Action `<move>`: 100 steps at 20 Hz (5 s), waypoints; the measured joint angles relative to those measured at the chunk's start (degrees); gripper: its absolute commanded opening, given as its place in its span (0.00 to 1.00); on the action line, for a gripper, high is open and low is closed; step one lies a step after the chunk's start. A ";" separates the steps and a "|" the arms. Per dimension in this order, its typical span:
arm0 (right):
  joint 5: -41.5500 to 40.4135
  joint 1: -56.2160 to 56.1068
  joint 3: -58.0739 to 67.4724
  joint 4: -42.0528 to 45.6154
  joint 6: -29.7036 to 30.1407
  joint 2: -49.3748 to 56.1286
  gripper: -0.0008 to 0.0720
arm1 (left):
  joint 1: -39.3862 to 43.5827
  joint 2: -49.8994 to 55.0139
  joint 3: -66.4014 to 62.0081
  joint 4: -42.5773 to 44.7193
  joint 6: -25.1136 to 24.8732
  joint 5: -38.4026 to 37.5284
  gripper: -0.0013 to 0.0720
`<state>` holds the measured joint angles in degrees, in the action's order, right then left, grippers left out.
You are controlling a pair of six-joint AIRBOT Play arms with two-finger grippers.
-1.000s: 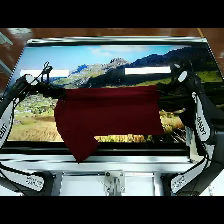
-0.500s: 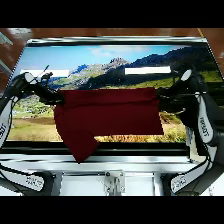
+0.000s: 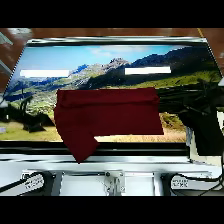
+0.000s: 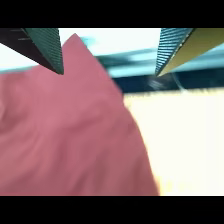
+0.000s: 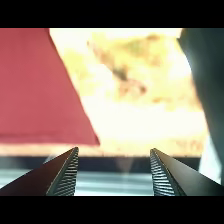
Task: Fold the shirts.
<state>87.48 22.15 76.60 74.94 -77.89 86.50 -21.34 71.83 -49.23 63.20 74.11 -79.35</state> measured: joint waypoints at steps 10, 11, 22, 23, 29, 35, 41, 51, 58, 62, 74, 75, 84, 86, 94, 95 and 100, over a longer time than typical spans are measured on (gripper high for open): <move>-7.28 0.96 -11.08 -10.40 1.42 -3.15 0.79 | 0.55 -4.26 22.21 -15.78 -6.88 15.76 0.91; -7.85 0.81 -11.23 -10.60 1.18 -3.17 0.79 | 1.70 -3.45 22.53 -17.05 -6.99 16.63 0.73; -10.62 0.44 -18.60 -11.10 0.37 -1.77 0.94 | 6.86 -1.36 21.66 -21.94 -8.85 19.23 0.08; -11.17 0.42 -19.69 -11.74 0.44 -1.18 0.94 | 6.93 -1.81 21.46 -22.03 -9.16 18.82 0.08; -14.21 -1.33 -23.32 -15.54 0.55 1.84 0.92 | 6.99 -3.43 20.68 -22.27 -10.23 17.57 0.08; -17.40 -6.93 -24.30 -16.00 0.68 2.14 0.09 | 6.78 -3.67 15.37 -22.23 -10.95 17.20 0.08; -19.26 -8.70 -15.69 -17.86 4.48 -1.84 0.09 | 4.50 -3.63 2.08 -22.14 -13.55 15.82 0.07; -37.75 -16.09 0.76 -16.61 2.80 6.05 0.09 | 3.89 12.28 -19.19 -24.06 -13.03 17.49 0.08; -38.95 -17.20 6.93 -15.67 -0.59 16.68 0.38 | 4.35 26.16 -28.20 -26.49 -9.55 16.94 0.63; -38.23 -16.70 7.52 -15.12 -1.07 17.99 0.87 | 4.35 28.61 -29.68 -26.60 -8.00 15.74 0.86; -30.08 -11.43 7.74 -26.03 -5.44 23.26 0.72 | 3.87 29.11 -35.78 -30.14 -7.34 5.99 0.85; -30.47 -11.93 7.72 -26.91 -5.38 23.80 0.49 | 4.17 29.09 -35.87 -30.34 -7.34 5.70 0.85; -31.76 -13.66 7.61 -33.88 -0.44 19.91 0.09 | 11.93 29.07 -35.78 -31.30 -7.34 7.17 0.07; -28.79 -13.73 7.63 -34.58 0.72 16.02 0.09 | 15.82 29.07 -35.17 -31.30 -7.28 9.90 0.07; -15.67 -13.84 7.63 -35.21 -0.15 -2.67 0.09 | 35.78 30.32 -32.09 -32.59 -5.27 26.40 0.08; -14.38 -13.84 7.63 -35.36 -0.87 -4.79 0.09 | 38.14 30.69 -32.00 -33.70 -5.18 28.17 0.08; -10.91 -13.84 7.63 -35.43 -3.63 -13.33 0.09 | 50.01 34.95 -32.09 -44.02 -4.85 32.92 0.08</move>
<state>76.58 8.32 84.23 39.51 -81.52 73.17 28.67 106.78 -81.32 19.18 69.25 -46.44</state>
